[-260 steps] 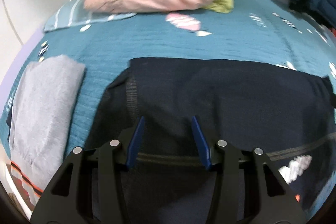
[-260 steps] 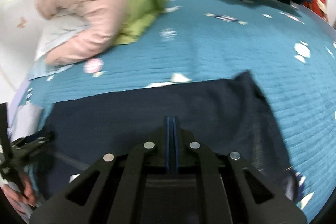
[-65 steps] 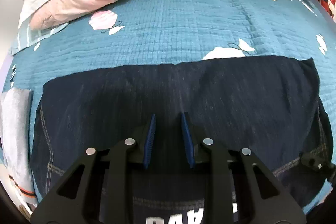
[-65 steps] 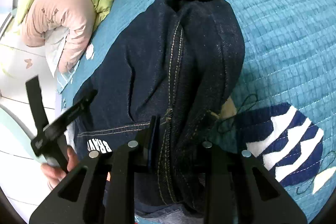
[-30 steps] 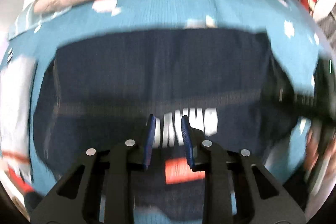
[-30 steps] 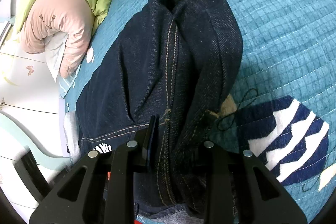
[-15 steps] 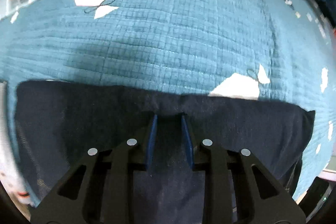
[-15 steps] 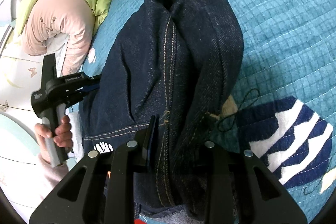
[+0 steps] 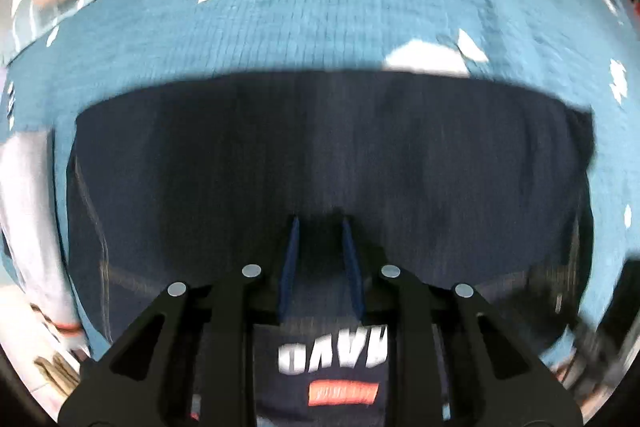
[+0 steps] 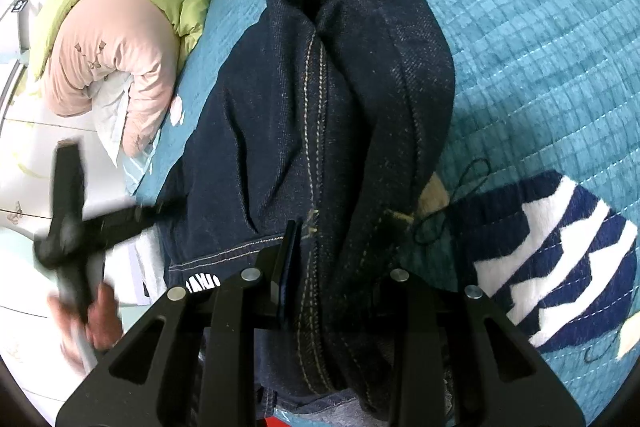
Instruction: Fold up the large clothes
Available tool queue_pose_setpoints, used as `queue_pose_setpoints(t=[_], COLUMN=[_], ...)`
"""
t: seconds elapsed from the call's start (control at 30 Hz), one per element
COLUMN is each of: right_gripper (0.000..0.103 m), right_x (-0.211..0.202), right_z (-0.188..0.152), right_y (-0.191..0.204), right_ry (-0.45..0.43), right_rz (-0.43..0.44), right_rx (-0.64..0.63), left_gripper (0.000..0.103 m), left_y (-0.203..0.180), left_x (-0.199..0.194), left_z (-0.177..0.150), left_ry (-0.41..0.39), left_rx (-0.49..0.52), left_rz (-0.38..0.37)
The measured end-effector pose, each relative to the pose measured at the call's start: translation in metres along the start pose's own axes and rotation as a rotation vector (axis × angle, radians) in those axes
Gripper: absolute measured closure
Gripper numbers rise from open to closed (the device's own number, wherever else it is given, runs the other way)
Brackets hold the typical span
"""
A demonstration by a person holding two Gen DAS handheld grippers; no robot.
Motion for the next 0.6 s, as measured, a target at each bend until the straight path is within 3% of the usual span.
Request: queue_pose_setpoints(t=[0.17, 0.27, 0.33, 0.43, 0.5, 0.6], right_gripper=[0.077, 0.077, 0.077, 0.076, 0.076, 0.076], right_x=[0.001, -0.001, -0.002, -0.002, -0.001, -0.001], right_z=[-0.002, -0.003, -0.004, -0.005, -0.005, -0.005], right_y=[0.002, 0.0, 0.0, 0.0, 0.001, 0.001], right_ry=[-0.004, -0.006, -0.008, -0.005, -0.004, -0.006], right_rz=[0.013, 0.014, 0.007, -0.008, -0.004, -0.002], right_rx=[0.01, 0.021, 0.02, 0.005, 0.008, 0.008], left_gripper=[0.079, 0.079, 0.081, 0.08, 0.079, 0.079], left_y=[0.019, 0.021, 0.02, 0.025, 0.03, 0.038], left_x=[0.027, 0.013, 0.002, 0.011, 0.023, 0.024], left_z=[0.0, -0.011, -0.03, -0.062, -0.06, -0.055], left_ry=[-0.027, -0.006, 0.015, -0.046, -0.101, -0.101], left_rx=[-0.083, -0.052, -0.042, 0.023, 0.003, -0.021], left_rz=[-0.108, -0.039, -0.047, -0.01, -0.051, -0.062])
Point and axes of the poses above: each gripper's, at about its wrist camera, not at the fingertips, and x roughly the way its jaws point, y to its left, z to its top, the point moved 10 cm from there along x, roughly the way its jaws point, and after that the axes turned 2 degrees about y, right-handed, at the moved point
